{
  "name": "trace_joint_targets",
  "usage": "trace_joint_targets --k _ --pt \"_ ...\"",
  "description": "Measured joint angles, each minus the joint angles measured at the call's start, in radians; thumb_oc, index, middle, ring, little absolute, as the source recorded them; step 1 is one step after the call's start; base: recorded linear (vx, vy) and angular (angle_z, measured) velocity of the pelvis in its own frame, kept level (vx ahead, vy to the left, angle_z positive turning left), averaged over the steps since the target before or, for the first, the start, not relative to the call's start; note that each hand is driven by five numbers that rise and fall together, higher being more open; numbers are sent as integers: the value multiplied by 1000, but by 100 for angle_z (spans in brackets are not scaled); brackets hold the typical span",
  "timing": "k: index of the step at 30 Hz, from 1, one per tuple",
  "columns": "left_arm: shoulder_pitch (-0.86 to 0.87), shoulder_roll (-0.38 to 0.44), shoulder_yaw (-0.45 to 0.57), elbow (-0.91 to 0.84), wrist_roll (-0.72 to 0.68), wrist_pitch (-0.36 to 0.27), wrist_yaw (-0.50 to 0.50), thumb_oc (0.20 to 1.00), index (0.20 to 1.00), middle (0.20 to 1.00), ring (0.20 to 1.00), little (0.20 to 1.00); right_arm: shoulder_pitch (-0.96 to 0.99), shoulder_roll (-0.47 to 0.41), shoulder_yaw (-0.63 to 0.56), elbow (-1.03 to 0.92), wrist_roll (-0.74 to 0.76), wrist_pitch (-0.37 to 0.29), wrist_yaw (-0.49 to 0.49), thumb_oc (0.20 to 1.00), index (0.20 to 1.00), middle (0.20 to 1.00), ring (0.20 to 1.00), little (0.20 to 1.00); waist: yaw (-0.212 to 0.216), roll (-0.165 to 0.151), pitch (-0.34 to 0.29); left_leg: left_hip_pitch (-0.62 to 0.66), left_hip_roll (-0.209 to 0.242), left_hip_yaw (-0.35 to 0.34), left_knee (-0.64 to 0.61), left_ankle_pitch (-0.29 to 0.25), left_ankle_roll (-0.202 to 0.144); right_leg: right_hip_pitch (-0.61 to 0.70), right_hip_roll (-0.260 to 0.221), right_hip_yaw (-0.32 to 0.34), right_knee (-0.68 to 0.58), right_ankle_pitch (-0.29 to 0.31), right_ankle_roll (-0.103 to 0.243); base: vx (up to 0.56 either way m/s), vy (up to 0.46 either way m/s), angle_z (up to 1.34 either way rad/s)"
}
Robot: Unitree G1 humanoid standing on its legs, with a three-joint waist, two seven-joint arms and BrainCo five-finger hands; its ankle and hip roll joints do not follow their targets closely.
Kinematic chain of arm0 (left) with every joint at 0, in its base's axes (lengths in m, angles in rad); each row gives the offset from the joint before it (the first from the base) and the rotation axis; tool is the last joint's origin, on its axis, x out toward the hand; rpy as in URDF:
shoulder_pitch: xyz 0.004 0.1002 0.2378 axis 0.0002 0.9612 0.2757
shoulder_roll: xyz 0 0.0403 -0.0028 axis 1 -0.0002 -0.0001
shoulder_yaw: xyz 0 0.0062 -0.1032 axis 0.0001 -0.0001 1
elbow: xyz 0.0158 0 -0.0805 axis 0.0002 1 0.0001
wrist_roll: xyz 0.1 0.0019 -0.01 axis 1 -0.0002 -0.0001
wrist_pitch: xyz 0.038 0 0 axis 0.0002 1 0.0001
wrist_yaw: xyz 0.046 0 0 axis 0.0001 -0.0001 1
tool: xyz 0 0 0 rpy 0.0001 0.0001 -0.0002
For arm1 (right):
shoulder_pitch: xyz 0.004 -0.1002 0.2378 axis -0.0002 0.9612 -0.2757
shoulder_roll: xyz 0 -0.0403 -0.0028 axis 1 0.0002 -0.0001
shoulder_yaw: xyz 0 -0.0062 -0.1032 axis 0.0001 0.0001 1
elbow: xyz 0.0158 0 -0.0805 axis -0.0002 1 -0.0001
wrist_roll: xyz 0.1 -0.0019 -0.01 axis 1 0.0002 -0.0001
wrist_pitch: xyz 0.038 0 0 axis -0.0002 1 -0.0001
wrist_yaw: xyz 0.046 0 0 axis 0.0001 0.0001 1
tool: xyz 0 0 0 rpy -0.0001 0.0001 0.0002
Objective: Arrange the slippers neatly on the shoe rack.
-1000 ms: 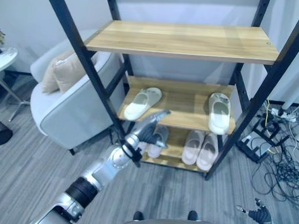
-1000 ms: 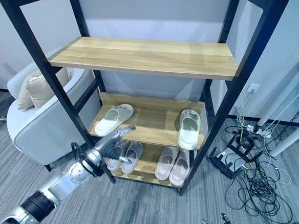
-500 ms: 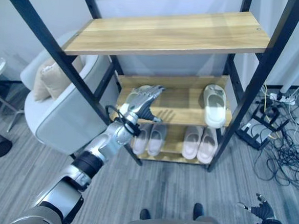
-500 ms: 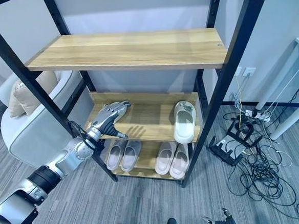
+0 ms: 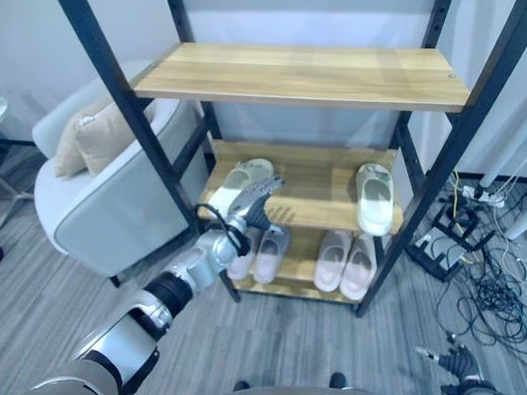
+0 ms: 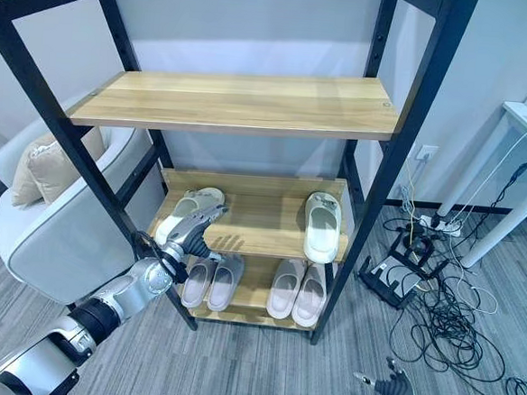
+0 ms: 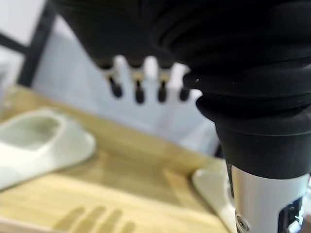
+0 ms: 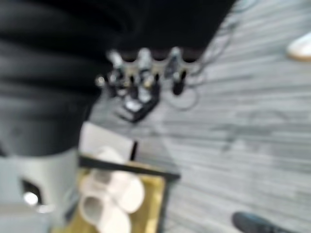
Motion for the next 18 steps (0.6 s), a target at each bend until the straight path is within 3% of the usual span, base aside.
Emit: trace_joint_targets --k 10,11,14,18 --pt "10 37 5 -2 -11 4 -3 1000 1000 1000 1000 1000 -6 -1 -20 55 0 3 8 1000 1000 1000 1000 1000 14 -25 20 -48 -24 -35 0 4 3 -50 -14 14 0 17 10 0 63 -1" --pt "-4 44 -2 -2 -7 5 -3 1000 1000 1000 1000 1000 -9 -5 -17 54 -1 2 8 1000 1000 1000 1000 1000 11 -40 32 -60 -26 -34 0 9 1 -70 -14 18 0 22 10 -92 59 -4" --pt "-85 91 -14 -3 12 13 1 1000 1000 1000 1000 1000 -62 -17 -12 55 -10 2 7 1000 1000 1000 1000 1000 14 -44 75 -98 -31 -37 1 26 17 -105 -16 28 1 41 9 -106 52 -8" --pt "-207 116 -32 45 20 21 5 1000 1000 1000 1000 1000 -118 -32 17 55 -11 -2 7 1000 1000 1000 1000 1000 5 -61 120 -135 -37 -32 1 38 14 -147 -16 37 1 56 10 -77 30 -4"
